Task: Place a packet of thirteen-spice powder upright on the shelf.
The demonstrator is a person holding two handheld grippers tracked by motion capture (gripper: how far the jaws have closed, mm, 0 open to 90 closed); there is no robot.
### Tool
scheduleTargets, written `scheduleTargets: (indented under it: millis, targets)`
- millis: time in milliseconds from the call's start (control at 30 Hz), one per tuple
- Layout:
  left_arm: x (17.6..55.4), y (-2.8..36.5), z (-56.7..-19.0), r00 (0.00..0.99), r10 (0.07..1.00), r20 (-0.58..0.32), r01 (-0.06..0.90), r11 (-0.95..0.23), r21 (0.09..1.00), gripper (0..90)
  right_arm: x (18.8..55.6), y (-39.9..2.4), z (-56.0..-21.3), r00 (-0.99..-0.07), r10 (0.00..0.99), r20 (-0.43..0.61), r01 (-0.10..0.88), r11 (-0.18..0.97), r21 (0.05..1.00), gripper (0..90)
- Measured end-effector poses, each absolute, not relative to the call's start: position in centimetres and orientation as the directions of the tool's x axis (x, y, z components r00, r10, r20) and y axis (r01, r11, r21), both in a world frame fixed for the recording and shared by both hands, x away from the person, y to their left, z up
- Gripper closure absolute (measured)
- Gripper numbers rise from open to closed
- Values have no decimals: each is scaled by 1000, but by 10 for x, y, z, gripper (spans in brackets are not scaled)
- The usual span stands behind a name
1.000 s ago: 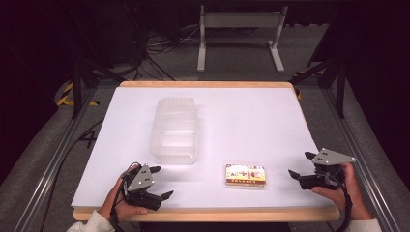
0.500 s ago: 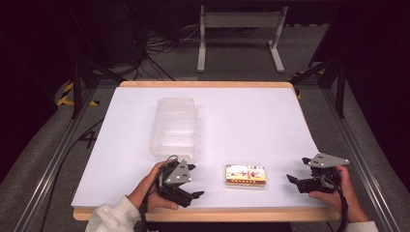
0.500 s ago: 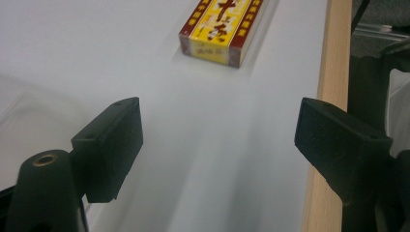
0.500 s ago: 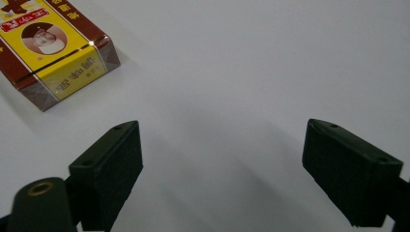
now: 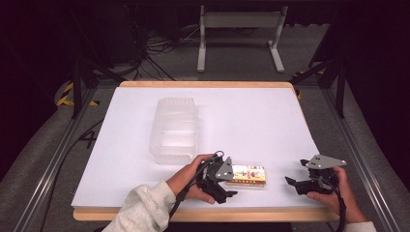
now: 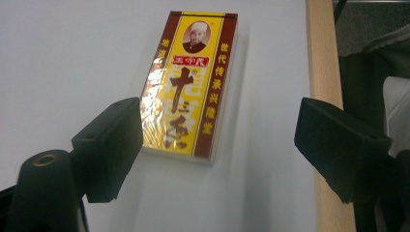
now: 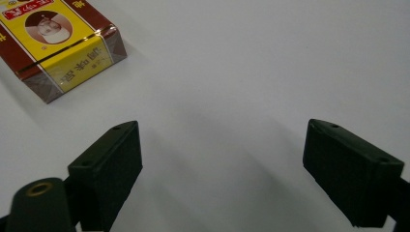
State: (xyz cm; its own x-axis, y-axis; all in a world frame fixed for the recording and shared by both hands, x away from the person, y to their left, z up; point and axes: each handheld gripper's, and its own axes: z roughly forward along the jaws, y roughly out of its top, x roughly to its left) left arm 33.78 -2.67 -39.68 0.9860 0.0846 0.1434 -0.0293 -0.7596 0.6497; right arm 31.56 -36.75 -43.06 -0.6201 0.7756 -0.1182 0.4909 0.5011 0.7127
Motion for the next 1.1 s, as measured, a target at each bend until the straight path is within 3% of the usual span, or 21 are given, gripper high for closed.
scheduleTargets:
  millis: [567, 1100]
  targets:
    - [372, -98, -409, 998, -18, 60, -50, -799, 599, 164, 318, -366, -436, -634, 766, -111, 505, 518, 690, 142]
    - [382, -127, -422, 997, -62, 50, -79, -862, 500, 190, 318, -367, -437, -633, 768, -101, 512, 513, 689, 139]
